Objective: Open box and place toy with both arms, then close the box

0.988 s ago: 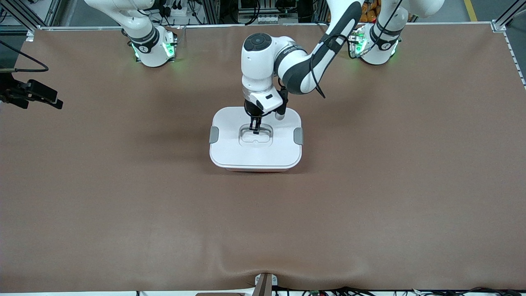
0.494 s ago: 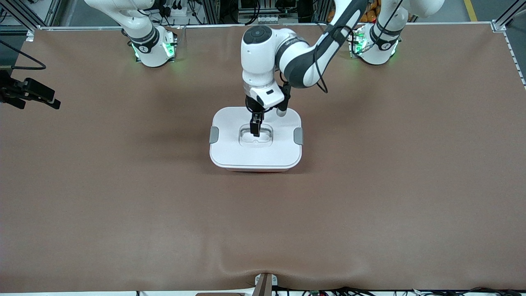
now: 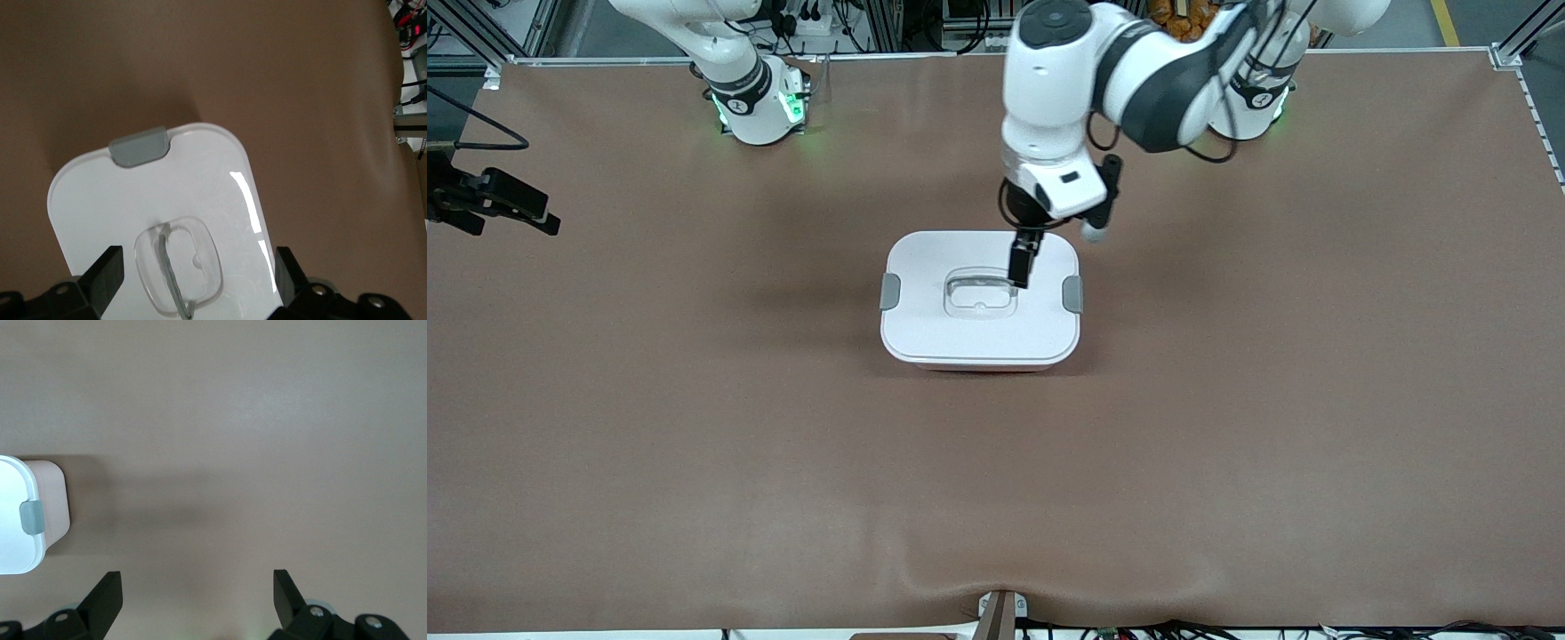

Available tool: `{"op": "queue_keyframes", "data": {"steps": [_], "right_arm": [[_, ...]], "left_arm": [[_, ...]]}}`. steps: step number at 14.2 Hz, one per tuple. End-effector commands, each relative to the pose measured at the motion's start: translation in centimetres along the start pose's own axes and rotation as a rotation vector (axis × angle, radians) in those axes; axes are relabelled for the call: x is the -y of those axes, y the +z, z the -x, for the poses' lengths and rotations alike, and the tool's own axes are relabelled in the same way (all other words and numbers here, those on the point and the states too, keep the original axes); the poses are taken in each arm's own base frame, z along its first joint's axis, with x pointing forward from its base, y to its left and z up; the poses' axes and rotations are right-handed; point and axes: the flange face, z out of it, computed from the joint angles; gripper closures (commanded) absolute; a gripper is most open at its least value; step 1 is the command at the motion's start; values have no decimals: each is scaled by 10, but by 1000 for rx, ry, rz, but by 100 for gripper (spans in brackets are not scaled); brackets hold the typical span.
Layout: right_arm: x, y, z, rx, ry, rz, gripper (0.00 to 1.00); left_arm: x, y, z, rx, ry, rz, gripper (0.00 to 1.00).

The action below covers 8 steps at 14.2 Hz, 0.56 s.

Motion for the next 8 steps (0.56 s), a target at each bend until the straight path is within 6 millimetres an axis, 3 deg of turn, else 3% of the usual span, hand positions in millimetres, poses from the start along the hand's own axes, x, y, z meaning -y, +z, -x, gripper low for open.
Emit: {"op": "queue_keyframes", "data": {"steps": [1, 4, 8], "right_arm": [[-5, -6, 1, 0, 24, -7, 0], [-3, -14, 2, -15, 18, 1, 0], [-1, -17, 20, 95, 14, -7, 0]], "left_arm": [[-23, -18, -46, -6, 91, -30, 0], [-38, -19, -101, -21, 196, -34, 0], [-51, -12, -164, -38, 297, -47, 0]]}}
